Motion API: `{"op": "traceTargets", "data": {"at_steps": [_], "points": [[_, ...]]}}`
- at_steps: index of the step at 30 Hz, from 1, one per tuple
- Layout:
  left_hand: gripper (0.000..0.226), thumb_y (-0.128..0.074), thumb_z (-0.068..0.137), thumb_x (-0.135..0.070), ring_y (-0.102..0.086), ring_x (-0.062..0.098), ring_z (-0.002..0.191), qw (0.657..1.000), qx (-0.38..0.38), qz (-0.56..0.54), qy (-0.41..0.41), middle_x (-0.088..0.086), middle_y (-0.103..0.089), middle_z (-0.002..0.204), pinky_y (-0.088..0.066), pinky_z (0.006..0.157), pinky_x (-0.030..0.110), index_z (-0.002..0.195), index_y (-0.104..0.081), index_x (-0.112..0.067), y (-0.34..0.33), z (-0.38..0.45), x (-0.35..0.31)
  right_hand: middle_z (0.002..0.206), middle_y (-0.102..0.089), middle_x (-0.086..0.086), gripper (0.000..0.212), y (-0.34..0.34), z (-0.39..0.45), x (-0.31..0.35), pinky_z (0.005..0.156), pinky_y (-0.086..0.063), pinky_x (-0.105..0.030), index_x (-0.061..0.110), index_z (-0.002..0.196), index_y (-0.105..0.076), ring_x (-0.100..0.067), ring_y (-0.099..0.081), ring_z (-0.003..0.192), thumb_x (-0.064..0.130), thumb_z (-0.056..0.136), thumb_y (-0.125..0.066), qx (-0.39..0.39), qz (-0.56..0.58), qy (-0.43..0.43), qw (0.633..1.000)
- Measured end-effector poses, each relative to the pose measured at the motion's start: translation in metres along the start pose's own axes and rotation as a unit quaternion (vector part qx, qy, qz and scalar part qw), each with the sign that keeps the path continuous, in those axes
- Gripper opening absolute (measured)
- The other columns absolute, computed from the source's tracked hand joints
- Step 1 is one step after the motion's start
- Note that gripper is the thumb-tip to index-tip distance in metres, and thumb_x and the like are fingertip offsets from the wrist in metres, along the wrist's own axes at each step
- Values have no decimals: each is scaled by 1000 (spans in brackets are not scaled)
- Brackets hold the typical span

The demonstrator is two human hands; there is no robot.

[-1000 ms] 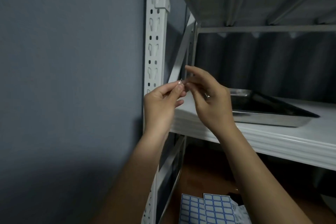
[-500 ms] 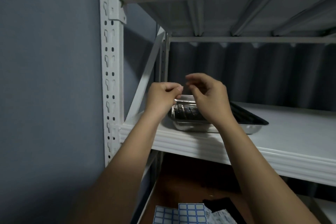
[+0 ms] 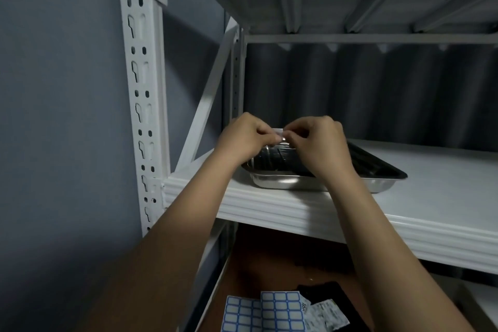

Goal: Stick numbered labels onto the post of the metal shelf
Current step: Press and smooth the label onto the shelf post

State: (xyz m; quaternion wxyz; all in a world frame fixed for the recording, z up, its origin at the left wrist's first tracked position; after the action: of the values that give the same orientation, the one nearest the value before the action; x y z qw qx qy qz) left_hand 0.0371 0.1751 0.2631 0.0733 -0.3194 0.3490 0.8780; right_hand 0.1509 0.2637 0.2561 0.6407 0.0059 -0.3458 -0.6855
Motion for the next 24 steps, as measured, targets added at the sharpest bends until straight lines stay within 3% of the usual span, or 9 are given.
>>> {"op": "traceTargets", "data": {"at_steps": [2, 4, 6, 8, 10, 12, 15, 19, 24], "points": [[16, -75, 78, -15, -67, 10, 80, 1000, 18, 4, 1, -15, -66, 69, -51, 72, 28, 91, -76, -23, -1, 2, 4, 81, -71, -2, 6, -3, 2, 2, 76, -55, -36, 19, 82, -74, -17, -65, 80, 25, 79, -75, 33, -32, -11, 999], [28, -72, 79, -8, -69, 14, 83, 999, 44, -3, 12, -6, -71, 77, -55, 78, 31, 104, -72, -20, -2, 5, 8, 82, -70, -5, 9, -6, 5, 3, 74, -55, -38, 19, 78, -72, -21, -65, 80, 27, 78, -76, 53, -74, -23, 996], [35, -68, 83, -6, -69, 13, 88, 997, 68, -21, 19, 1, -74, 89, -54, 82, 28, 116, -67, -17, -4, 8, 11, 88, -70, -9, 2, -8, 9, 2, 78, -55, -40, 18, 82, -72, -27, -65, 86, 19, 82, -71, 78, -103, -20, 991], [34, -67, 85, -10, -67, 10, 89, 996, 76, -31, 21, 0, -72, 98, -50, 79, 21, 119, -65, -16, -4, 9, 13, 93, -71, -9, 15, -9, 12, 1, 82, -55, -40, 20, 85, -73, -26, -65, 90, 8, 83, -64, 108, -105, -13, 989], [24, -69, 84, -13, -67, 9, 89, 998, 61, -26, 10, 0, -72, 96, -50, 78, 22, 108, -70, -16, -1, 10, 12, 91, -70, -7, 15, -8, 13, 1, 83, -54, -38, 24, 80, -71, -25, -65, 90, 9, 80, -68, 119, -107, -18, 987], [12, -75, 77, -12, -68, 14, 86, 999, 43, -19, 0, -1, -73, 82, -53, 80, 30, 84, -73, -21, 2, 10, 10, 86, -70, -7, 15, -6, 15, 1, 78, -53, -36, 26, 67, -66, -24, -64, 87, 18, 74, -76, 128, -109, -29, 985], [16, -84, 65, -19, -68, 14, 78, 1000, 22, 9, -6, -7, -70, 67, -53, 73, 32, 65, -69, -25, 4, 9, 7, 77, -63, -4, 30, -4, 17, 1, 65, -42, -29, 24, 58, -56, -22, -60, 79, 35, 67, -83, 129, -122, -58, 982], [11, -82, 70, -27, -64, 10, 74, 999, 11, 17, -33, -13, -65, 63, -48, 63, 28, 65, -72, -24, 4, 9, 10, 71, -61, 0, 23, 1, 16, 3, 62, -38, -24, 21, 65, -63, -17, -59, 74, 33, 74, -79, 153, -113, -39, 981], [5, -75, 78, -19, -63, 6, 77, 997, 13, -54, -47, -14, -65, 71, -51, 76, 29, 76, -73, -23, 4, 6, 15, 67, -62, 9, 15, 6, 10, 2, 51, -38, -4, 17, 69, -66, -3, -58, 66, 20, 74, -79, 137, -23, -33, 990]]}}
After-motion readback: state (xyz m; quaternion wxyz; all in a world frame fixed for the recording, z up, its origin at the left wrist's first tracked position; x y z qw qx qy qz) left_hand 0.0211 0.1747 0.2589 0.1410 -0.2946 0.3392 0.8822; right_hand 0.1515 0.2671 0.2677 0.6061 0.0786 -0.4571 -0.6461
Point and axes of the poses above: each hand's wrist, its own z-axis towards the middle knuckle, its own y-axis out of the back of the hand, x = y × z, the point moved 1 cm from there along z, towards the middle knuckle
